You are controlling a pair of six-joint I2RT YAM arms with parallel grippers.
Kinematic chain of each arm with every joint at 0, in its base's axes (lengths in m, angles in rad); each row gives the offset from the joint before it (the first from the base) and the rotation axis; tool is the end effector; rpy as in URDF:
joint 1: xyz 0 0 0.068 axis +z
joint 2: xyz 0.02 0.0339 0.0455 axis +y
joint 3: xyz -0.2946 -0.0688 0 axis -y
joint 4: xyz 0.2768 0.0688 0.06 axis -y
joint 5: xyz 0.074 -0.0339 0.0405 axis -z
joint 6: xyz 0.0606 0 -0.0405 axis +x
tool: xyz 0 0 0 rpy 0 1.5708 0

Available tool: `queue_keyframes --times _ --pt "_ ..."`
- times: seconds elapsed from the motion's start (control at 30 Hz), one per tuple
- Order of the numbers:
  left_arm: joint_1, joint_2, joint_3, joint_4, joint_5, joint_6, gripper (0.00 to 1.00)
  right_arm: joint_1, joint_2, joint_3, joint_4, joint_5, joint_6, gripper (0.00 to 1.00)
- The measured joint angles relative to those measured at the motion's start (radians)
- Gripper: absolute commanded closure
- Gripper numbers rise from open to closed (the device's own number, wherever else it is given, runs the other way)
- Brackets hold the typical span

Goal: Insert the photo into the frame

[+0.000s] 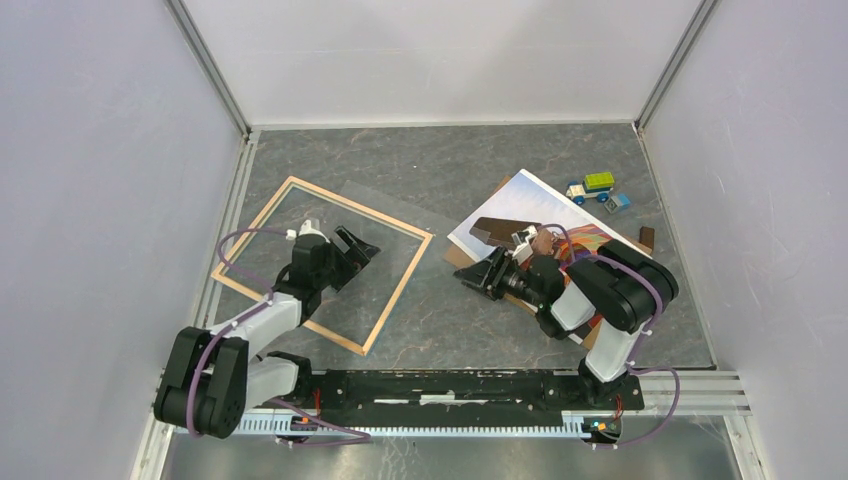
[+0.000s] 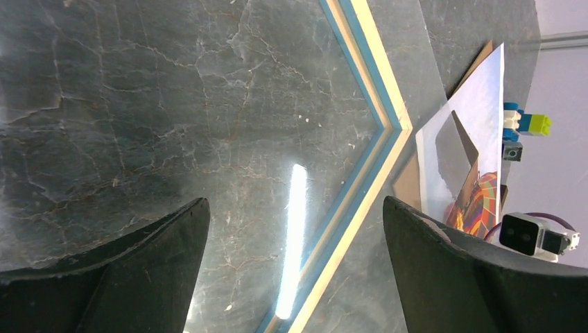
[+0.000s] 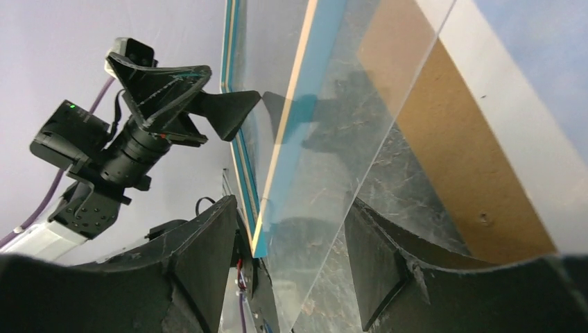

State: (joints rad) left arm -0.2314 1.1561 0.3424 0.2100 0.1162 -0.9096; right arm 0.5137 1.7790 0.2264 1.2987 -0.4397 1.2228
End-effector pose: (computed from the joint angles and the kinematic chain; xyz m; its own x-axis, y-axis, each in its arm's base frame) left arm 0.2373 -0.0631 0.1470 -0.5924 -0.6658 -0.4536 -0.2392 0.6830 -0.6902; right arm 0.2230 0.1555 0.0937 -0.8299 0.5084 -0.2296 -0.0684 0.3157 0.9464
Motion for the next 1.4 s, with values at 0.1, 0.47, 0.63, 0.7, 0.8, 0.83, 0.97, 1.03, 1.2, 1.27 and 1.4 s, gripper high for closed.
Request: queue_keyframes --times 0.1,0.47,0.63,0.7,0.8,0.83,0.97,1.03,1.2,1.27,1.4 --pt "0.0 0.013 -0.013 0.031 0.018 -0.008 0.0 0.034 -0.004 -0.014 0.035 0.051 0.026 0.35" --pt "0.0 0.008 -0.034 0.089 0.099 -0.051 0.0 0.145 0.006 -0.009 0.087 0.243 0.133 0.39" --pt "0.0 -0.048 -0.034 0.091 0.154 -0.062 0.0 0.182 0.032 0.04 0.047 0.306 0.146 0.44" --pt "0.0 -0.086 -0.032 0.085 0.173 -0.062 0.0 0.193 0.05 0.062 0.026 0.327 0.15 0.45" --pt "0.0 -0.142 -0.022 0.061 0.2 -0.062 0.0 0.204 0.085 0.092 0.003 0.35 0.153 0.44" --pt "0.0 -0.155 -0.018 0.055 0.206 -0.062 0.0 0.207 0.098 0.101 -0.001 0.355 0.154 0.44" --pt "0.0 -0.21 0.009 0.011 0.246 -0.061 0.0 0.217 0.146 0.131 -0.011 0.373 0.158 0.44" --pt "-0.002 -0.227 0.026 -0.011 0.267 -0.061 0.0 0.224 0.159 0.143 -0.022 0.38 0.158 0.45" --pt "-0.019 -0.23 0.137 -0.117 0.323 -0.039 0.0 0.245 0.181 0.188 -0.04 0.396 0.152 0.67" --pt "-0.035 -0.23 0.198 -0.163 0.342 -0.023 0.0 0.249 0.185 0.196 -0.044 0.4 0.151 0.78" --pt "-0.078 -0.231 0.354 -0.271 0.368 0.033 0.0 0.251 0.171 0.185 -0.051 0.416 0.167 1.0"
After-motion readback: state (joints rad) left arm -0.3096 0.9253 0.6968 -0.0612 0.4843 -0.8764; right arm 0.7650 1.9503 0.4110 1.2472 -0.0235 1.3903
